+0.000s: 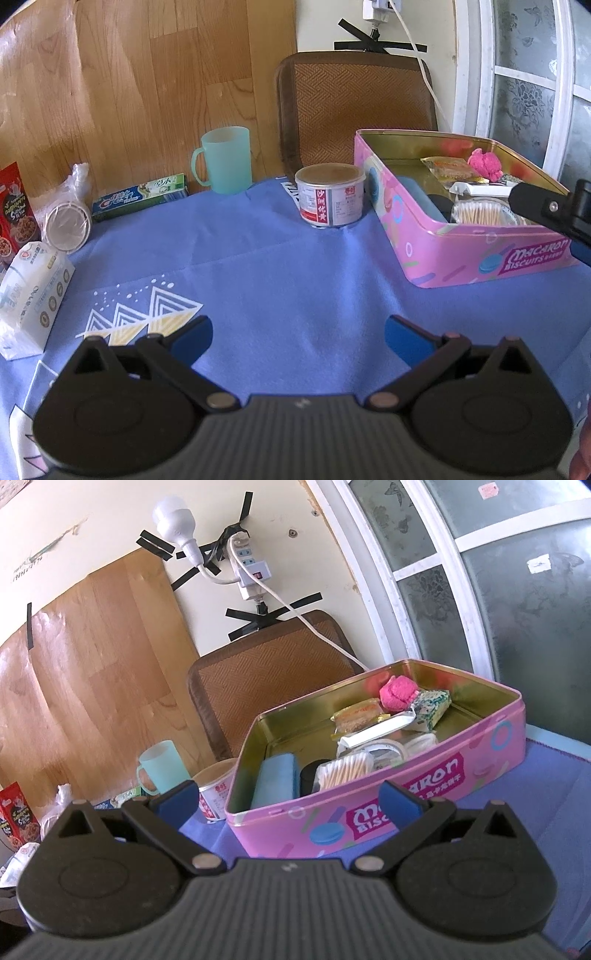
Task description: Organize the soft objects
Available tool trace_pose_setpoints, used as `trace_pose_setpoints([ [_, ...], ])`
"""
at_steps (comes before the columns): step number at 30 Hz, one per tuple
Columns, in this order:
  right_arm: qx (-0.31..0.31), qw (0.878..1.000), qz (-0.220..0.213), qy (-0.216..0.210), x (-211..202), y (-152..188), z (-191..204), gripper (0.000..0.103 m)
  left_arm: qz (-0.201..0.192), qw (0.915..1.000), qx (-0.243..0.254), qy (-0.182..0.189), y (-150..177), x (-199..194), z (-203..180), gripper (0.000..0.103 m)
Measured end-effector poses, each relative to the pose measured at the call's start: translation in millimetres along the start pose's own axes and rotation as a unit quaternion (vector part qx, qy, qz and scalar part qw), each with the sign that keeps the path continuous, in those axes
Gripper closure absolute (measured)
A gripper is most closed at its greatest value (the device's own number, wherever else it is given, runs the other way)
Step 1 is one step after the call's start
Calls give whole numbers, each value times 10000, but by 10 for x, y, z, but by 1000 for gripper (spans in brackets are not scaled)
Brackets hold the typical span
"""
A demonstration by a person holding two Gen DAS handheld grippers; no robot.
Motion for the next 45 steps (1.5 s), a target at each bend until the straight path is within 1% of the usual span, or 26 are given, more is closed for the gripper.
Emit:
trace_pose_setpoints([
  [8, -5, 10000, -2, 1, -1, -1, 7, 0, 95, 10000, -9, 29, 15, 11, 4, 0],
  [17, -27, 10000, -5, -18, -5, -12, 20, 0, 261, 9995, 34, 152, 79, 41, -46, 0],
  [45, 34, 10000, 16, 2, -11, 24, -21, 0, 388, 9989, 164, 209, 145, 65, -104, 0],
])
Point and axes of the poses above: each gripper's, at about its wrist camera, not at the fingertips, and x roughly the way its jaws point, z to its left, y to its underside, the point moved 10 cm from there along x, roughly the way its jaws point, and after that the axes turned 7 degrees about z, right-handed, at the moved point
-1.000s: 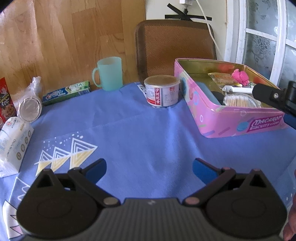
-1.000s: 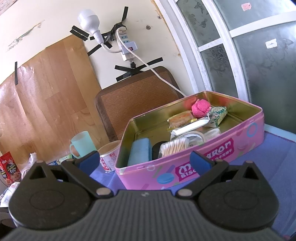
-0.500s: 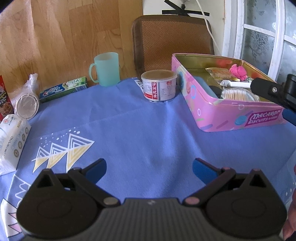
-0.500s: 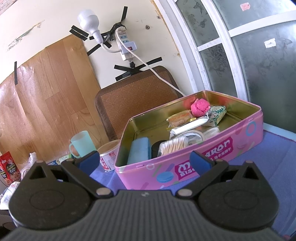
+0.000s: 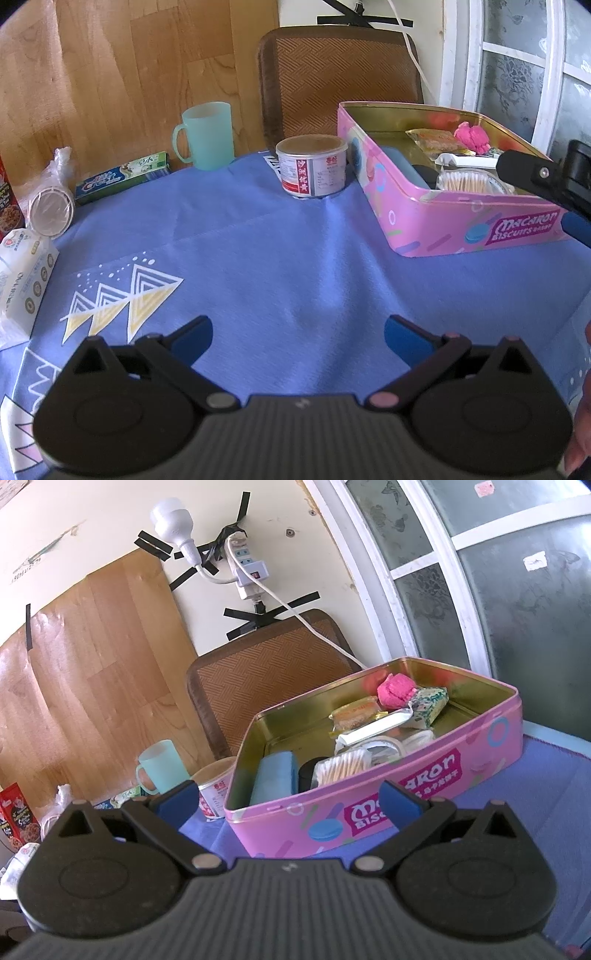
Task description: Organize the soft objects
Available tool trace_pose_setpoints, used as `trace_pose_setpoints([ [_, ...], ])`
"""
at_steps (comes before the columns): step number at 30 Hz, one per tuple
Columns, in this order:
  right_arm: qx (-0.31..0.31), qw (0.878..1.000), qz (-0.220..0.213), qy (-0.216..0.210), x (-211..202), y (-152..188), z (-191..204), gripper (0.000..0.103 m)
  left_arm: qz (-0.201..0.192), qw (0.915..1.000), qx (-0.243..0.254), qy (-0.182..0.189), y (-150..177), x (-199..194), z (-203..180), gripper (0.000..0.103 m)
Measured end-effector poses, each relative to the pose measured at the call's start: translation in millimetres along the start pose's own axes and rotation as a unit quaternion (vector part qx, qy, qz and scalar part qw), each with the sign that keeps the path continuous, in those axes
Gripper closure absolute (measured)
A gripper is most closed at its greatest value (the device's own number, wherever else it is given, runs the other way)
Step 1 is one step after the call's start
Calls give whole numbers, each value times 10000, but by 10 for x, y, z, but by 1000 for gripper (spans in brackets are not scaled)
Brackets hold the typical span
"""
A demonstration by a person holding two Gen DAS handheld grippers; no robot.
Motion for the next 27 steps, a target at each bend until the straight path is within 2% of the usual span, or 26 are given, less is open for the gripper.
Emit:
trace_pose_setpoints([
  [27, 35, 10000, -27, 29, -33, 7, -10, 0, 0, 10000, 28, 17, 5, -24, -18, 0],
])
Point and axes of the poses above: each gripper's, at about its wrist camera, not at the fingertips, and x roughly the way its jaws point, z to its left, y to its underside, the point moved 10 cm from there along x, roughly the way its jaws point, and after that the axes turned 7 degrees about z, right-handed, at the moved point
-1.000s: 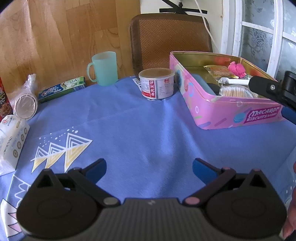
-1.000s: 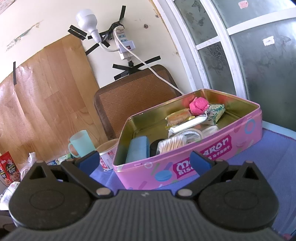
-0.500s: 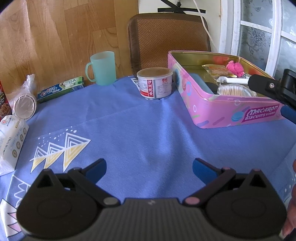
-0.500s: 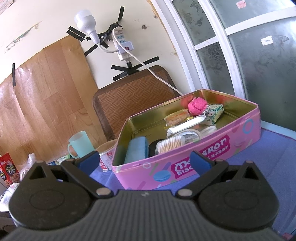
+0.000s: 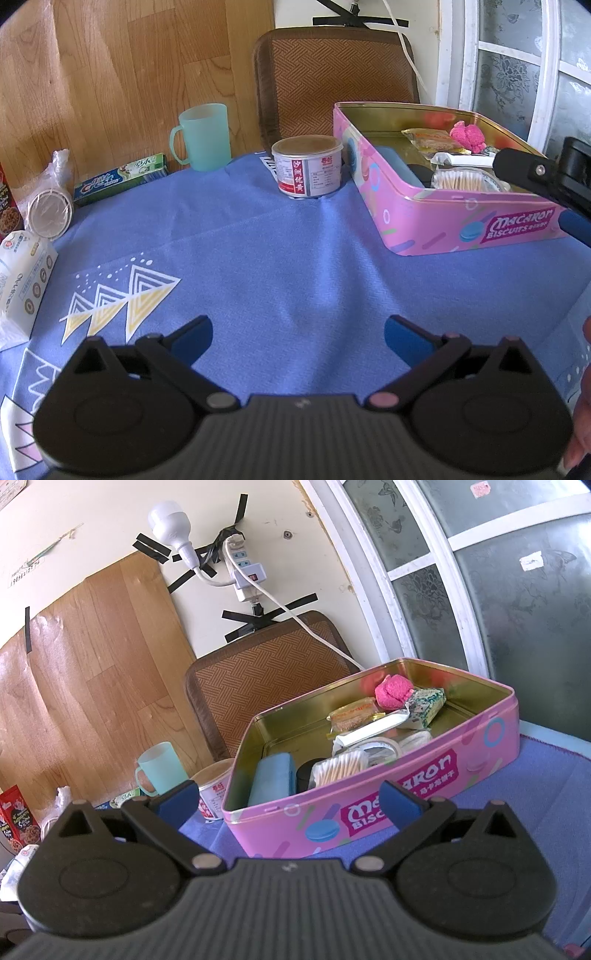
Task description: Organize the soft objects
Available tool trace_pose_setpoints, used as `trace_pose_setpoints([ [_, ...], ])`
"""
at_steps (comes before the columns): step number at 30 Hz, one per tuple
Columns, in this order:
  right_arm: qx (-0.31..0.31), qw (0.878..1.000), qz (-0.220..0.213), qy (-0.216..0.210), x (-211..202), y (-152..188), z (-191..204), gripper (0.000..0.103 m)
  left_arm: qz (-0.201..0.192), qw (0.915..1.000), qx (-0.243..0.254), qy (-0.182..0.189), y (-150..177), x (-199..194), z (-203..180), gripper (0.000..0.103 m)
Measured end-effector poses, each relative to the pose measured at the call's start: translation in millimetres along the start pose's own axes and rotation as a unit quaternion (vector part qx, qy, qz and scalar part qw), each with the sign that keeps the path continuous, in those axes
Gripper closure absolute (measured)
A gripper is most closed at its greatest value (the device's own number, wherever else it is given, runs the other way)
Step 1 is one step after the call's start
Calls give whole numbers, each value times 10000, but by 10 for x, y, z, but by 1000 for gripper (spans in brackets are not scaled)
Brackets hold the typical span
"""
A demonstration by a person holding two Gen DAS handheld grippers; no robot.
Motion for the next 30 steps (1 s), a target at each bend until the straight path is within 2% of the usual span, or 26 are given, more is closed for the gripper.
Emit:
trace_pose_setpoints([
  [16, -1, 10000, -19, 10, -1, -5, -2, 0, -124, 9999, 1, 55, -20, -36, 21, 0],
  [30, -2, 10000, -27, 28, -9, -6, 11, 0, -94, 9999, -1, -37, -36, -15, 43, 0],
])
Point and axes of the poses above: each gripper's, at about its wrist camera, not at the fingertips, and x roughly the way its jaws point, z to its left, y to its underside, the point moved 10 cm from there along x, roughly the way its jaws point, and after that the axes turned 7 degrees about z, right-handed, at the moved point
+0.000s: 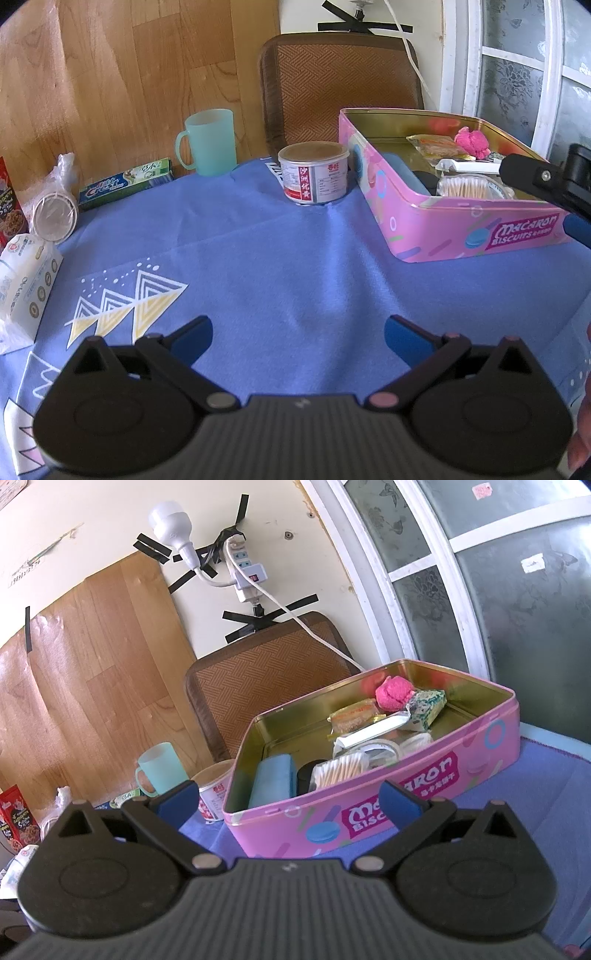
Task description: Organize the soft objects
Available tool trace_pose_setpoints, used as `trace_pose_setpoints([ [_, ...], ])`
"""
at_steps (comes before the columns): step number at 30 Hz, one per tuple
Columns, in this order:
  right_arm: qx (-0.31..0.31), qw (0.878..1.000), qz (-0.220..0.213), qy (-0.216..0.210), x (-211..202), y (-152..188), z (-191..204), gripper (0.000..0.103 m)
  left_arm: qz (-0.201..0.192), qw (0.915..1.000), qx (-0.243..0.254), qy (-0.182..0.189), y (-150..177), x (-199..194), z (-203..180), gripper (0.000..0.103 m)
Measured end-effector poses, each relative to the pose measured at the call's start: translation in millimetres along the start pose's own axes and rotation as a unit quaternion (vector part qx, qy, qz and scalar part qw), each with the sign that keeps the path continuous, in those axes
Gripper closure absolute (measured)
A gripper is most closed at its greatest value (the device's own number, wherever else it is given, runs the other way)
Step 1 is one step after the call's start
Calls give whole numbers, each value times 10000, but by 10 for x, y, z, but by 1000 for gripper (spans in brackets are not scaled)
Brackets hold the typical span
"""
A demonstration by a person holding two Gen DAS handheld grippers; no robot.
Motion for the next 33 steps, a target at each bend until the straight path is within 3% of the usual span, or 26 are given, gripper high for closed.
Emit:
trace_pose_setpoints([
  [33, 70, 10000, 45, 42, 26, 17, -43, 0, 114, 9999, 103, -18, 45, 29, -54, 0],
])
Point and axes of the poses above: each gripper's, at about its wrist camera, not at the fingertips, and x roughly the way its jaws point, z to its left, y to its underside, the point moved 10 cm from there along x, roughly the way its jaws point, and after that the axes turned 7 degrees about z, right-handed, at the moved point
